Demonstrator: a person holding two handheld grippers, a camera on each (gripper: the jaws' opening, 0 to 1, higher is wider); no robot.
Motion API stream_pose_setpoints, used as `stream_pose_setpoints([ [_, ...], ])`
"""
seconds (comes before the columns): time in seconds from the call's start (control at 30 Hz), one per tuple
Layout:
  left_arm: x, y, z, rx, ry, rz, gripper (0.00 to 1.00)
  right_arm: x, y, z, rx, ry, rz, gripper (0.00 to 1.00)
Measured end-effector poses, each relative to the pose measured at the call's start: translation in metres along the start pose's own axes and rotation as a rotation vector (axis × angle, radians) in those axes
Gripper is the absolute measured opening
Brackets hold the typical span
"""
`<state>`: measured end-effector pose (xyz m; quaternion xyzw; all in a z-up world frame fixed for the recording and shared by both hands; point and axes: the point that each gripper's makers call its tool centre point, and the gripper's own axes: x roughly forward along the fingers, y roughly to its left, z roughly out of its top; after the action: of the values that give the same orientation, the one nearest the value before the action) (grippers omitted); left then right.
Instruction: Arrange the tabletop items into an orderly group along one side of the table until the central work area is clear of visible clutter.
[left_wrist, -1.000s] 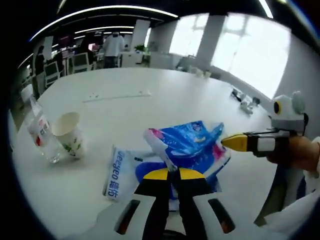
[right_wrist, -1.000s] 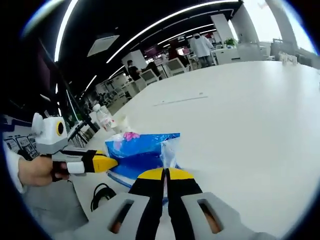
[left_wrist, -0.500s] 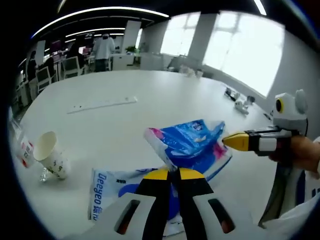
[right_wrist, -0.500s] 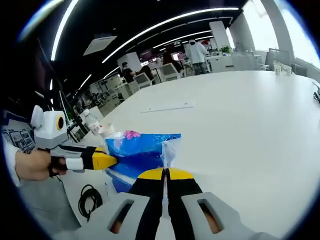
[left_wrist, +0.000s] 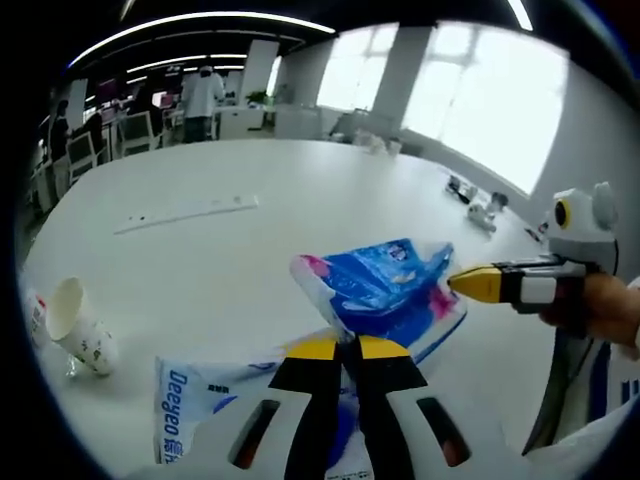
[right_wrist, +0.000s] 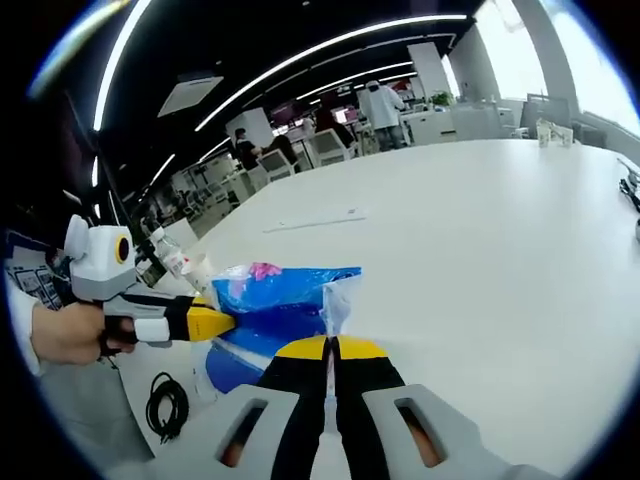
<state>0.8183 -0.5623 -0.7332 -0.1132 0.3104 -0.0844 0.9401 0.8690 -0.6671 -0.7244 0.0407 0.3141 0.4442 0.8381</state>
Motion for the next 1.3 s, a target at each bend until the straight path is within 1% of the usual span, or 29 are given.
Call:
stream_pose_setpoints([
  [0.1,0.006,0.003,0.003,0.001,0.000,-0.001,0.01,0.002,-0.006,0.004,0.003,-0.005,-0.004,0.00],
  [0.23,0.016,0.007,0.007,-0.004,0.002,-0.001,0.01,0.006,-0.009,0.003,0.003,-0.003,-0.004,0.00],
  [0.33,0.020,0.006,0.009,-0.005,0.003,0.000,0.01,0.009,-0.012,0.002,0.005,0.001,-0.004,0.00],
  [0.5,0.031,0.006,0.006,-0.016,0.007,0.002,0.01,0.012,-0.020,0.006,0.007,0.007,-0.006,0.00],
  [0.6,0.033,0.005,0.006,-0.025,0.007,0.004,0.01,0.015,-0.023,0.006,0.002,0.011,-0.004,0.00],
  [1.07,0.052,0.023,0.005,-0.054,0.014,0.031,0.01,0.039,-0.032,0.004,0.005,0.026,0.008,0.00],
  [1.2,0.055,0.025,0.004,-0.067,0.020,0.032,0.01,0.045,-0.034,0.003,0.002,0.031,0.008,0.00],
  [1.3,0.060,0.027,0.005,-0.040,0.026,0.030,0.01,0.049,-0.038,0.002,0.003,0.035,0.004,0.00],
])
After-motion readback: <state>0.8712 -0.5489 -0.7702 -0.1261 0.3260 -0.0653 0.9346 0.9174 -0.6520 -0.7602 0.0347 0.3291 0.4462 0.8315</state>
